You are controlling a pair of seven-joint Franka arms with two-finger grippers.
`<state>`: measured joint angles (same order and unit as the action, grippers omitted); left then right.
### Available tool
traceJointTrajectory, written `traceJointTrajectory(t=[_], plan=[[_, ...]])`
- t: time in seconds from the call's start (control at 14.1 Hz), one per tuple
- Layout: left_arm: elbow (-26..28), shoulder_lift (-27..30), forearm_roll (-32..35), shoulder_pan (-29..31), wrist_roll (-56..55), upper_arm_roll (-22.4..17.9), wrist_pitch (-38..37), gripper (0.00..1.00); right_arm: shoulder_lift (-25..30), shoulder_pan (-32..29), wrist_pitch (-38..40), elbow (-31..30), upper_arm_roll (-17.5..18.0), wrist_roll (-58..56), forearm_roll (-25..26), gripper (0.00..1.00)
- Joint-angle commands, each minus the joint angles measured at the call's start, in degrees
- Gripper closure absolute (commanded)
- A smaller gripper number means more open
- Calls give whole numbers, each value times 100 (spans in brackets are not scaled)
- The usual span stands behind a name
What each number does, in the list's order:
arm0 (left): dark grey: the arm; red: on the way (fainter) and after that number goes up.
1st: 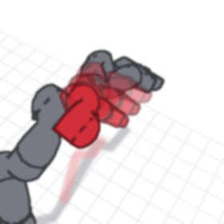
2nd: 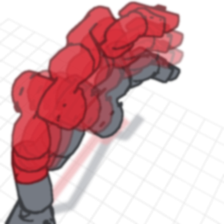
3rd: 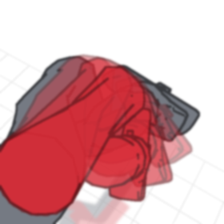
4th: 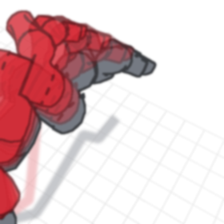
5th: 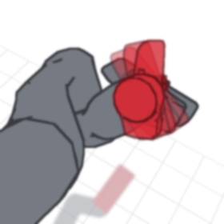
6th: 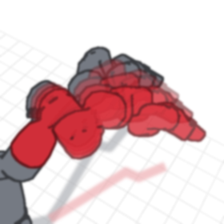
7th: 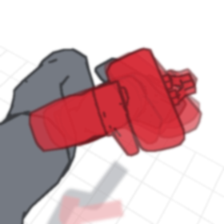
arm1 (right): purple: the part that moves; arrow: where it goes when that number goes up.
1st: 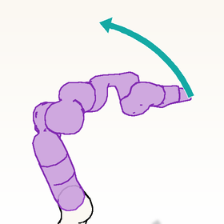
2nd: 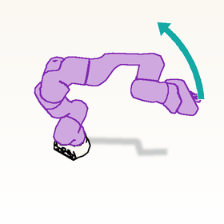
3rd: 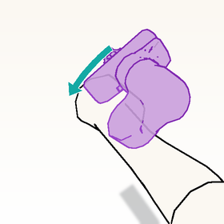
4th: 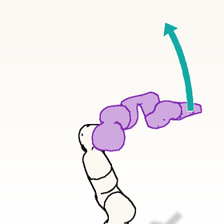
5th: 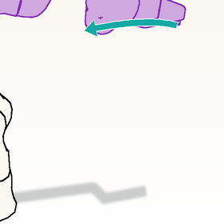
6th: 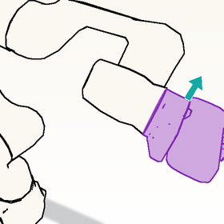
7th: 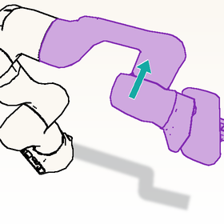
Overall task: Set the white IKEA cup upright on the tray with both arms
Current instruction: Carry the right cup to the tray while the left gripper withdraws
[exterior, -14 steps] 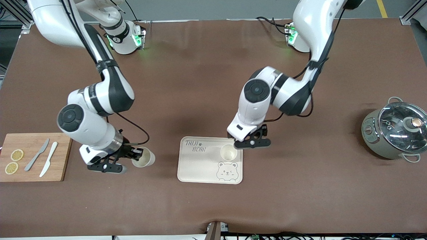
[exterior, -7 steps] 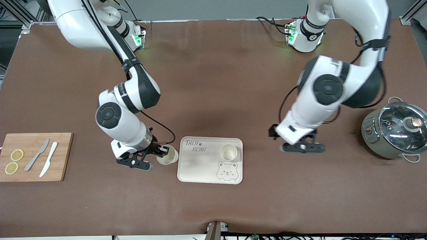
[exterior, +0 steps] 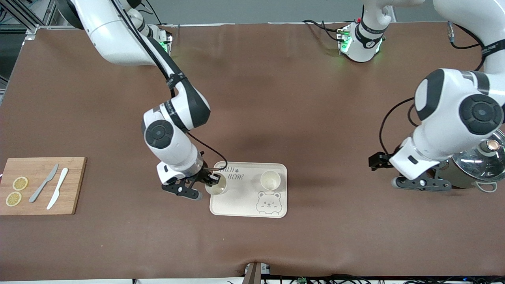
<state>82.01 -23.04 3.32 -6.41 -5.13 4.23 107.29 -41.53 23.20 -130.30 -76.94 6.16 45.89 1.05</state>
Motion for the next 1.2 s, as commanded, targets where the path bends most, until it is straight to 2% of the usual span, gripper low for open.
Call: traceJointTrajectory(t=[0.0, 0.42, 0.99, 1.13], plan=[[140, 141, -103, 236, 231, 51, 2, 0, -285, 202, -74, 311, -97, 350, 220, 100], [719, 957, -270, 439, 250, 69, 2, 0, -689, 518, -574, 311, -211, 956, 747, 100], [1844, 2126, -437, 369, 249, -1, 20, 0, -874, 615, -777, 302, -264, 1150, 870, 100], [2116, 2434, -437, 90, 250, -307, 20, 0, -918, 720, -882, 302, -360, 1194, 897, 100]])
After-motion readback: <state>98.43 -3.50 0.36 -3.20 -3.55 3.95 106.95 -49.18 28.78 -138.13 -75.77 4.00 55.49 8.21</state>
